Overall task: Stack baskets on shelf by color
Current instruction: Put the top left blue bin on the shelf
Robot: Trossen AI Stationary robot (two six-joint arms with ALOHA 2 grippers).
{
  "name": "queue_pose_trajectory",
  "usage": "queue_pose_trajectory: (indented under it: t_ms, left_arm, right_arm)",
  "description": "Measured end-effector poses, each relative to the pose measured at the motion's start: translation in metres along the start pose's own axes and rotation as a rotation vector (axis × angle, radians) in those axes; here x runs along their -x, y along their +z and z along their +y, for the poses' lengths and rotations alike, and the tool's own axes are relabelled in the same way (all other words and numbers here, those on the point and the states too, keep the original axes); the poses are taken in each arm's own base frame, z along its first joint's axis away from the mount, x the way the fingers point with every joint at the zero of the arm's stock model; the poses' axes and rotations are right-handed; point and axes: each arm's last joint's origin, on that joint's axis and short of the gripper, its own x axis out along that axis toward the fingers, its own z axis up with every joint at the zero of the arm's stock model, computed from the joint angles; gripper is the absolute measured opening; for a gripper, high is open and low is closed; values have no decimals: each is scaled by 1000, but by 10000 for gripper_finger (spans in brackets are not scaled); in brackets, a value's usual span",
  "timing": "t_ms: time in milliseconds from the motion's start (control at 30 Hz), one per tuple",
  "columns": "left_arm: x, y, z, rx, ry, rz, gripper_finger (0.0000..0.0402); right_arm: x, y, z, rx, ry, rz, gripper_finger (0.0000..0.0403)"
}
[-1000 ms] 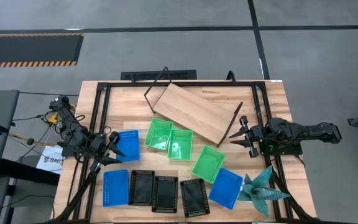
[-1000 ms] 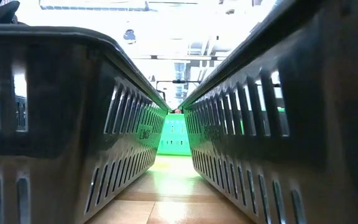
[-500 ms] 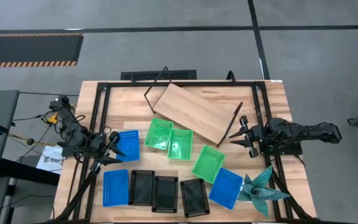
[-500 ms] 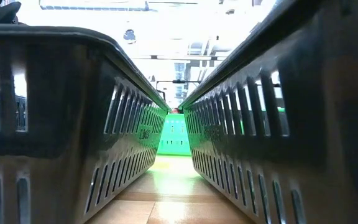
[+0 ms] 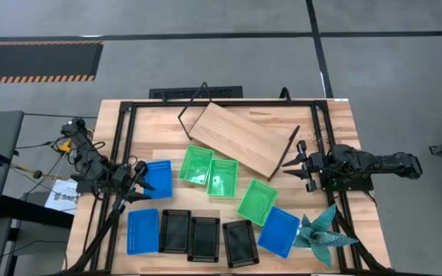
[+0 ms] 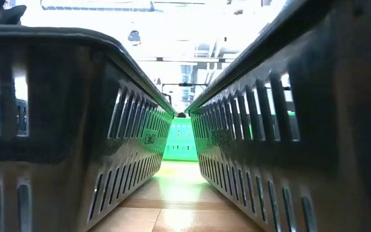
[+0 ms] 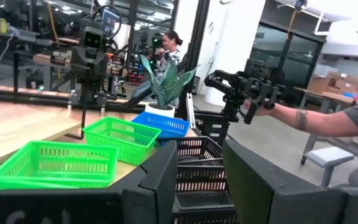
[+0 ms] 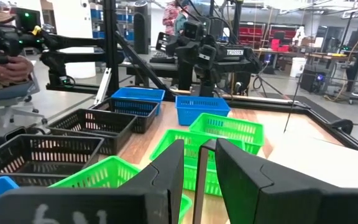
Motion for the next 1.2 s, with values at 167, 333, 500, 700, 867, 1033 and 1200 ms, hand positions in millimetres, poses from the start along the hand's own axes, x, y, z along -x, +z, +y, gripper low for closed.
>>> queue_pose_trajectory:
  t_ms: [167, 333, 500, 700, 867, 1033, 1200]
  left_arm:
    - [0, 1, 3, 25, 97, -19, 118]
    - [0, 1, 3, 2, 115, -29, 118]
    - [1, 8, 4, 49, 171, -99, 118]
    - [5, 16, 13, 174, 493, -221, 118]
    - [8, 16, 17, 201, 657, -253, 118]
    - [7, 24, 13, 254, 545, -263, 118]
    - [8, 43, 9, 304, 435, -283, 118]
  right_arm:
    - [0, 0, 1, 0, 10, -2, 118]
    - [0, 1, 3, -75, 35, -9, 118]
    - [0, 8, 5, -130, 55, -62, 118]
    - [3, 28, 7, -293, 102, -177, 118]
    - [5, 36, 8, -522, 162, -242, 118]
    - [10, 48, 11, -592, 254, -352, 118]
    - [18, 64, 15, -480, 337, -525, 118]
